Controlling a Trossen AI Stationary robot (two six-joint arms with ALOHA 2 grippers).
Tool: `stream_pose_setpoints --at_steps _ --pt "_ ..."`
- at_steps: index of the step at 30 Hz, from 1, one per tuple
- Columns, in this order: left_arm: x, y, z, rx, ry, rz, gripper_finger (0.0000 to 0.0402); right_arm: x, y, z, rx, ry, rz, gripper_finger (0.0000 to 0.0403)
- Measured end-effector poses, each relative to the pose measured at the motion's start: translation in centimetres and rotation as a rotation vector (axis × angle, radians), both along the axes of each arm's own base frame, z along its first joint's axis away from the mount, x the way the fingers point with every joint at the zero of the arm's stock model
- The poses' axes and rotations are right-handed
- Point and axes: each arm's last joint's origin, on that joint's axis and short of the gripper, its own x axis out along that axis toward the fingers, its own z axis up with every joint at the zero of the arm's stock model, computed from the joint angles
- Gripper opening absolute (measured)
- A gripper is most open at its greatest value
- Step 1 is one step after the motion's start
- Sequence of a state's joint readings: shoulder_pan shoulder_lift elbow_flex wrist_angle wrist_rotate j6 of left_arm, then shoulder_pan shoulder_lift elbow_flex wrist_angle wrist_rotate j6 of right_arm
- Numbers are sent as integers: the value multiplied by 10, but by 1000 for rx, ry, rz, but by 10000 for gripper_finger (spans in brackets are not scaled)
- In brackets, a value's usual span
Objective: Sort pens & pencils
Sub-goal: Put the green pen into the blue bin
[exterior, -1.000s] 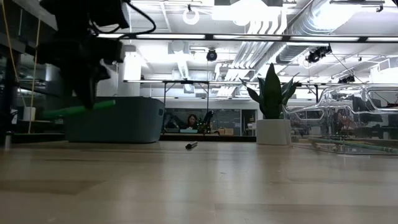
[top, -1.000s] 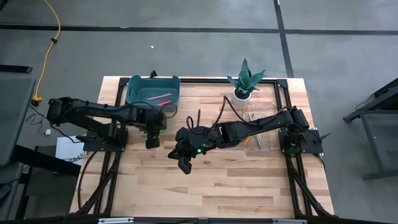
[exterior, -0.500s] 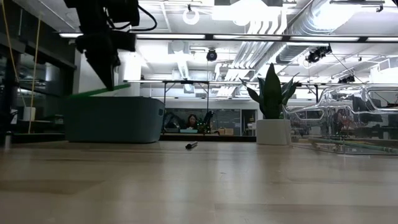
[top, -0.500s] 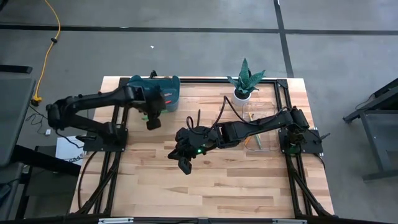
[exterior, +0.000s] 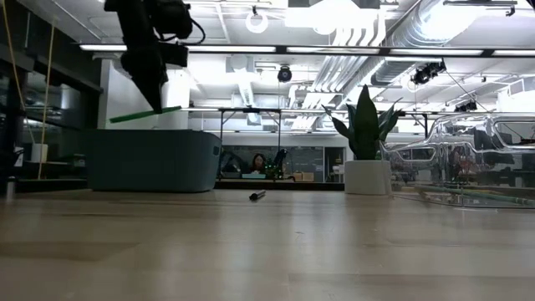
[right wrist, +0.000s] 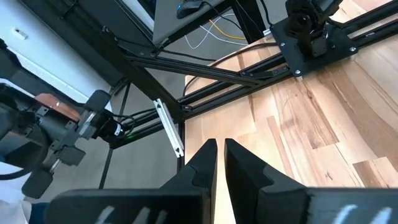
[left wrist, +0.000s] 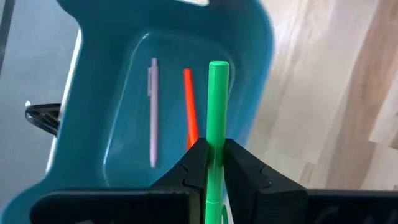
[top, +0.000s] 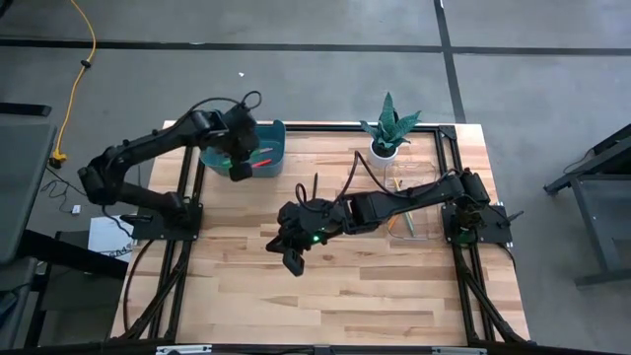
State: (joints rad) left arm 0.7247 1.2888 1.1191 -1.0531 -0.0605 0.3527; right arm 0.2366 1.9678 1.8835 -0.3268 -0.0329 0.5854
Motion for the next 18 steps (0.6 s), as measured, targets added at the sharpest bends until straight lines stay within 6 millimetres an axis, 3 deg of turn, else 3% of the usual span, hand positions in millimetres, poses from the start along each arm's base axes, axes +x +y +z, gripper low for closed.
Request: stream_pose_setpoints --at_steps 9,18 --pt "18 36 1 3 86 -28 28 0 -1 0 14 4 -7 22" --pt "22 60 -28 -113 269 -23 28 0 1 0 16 6 -7 22"
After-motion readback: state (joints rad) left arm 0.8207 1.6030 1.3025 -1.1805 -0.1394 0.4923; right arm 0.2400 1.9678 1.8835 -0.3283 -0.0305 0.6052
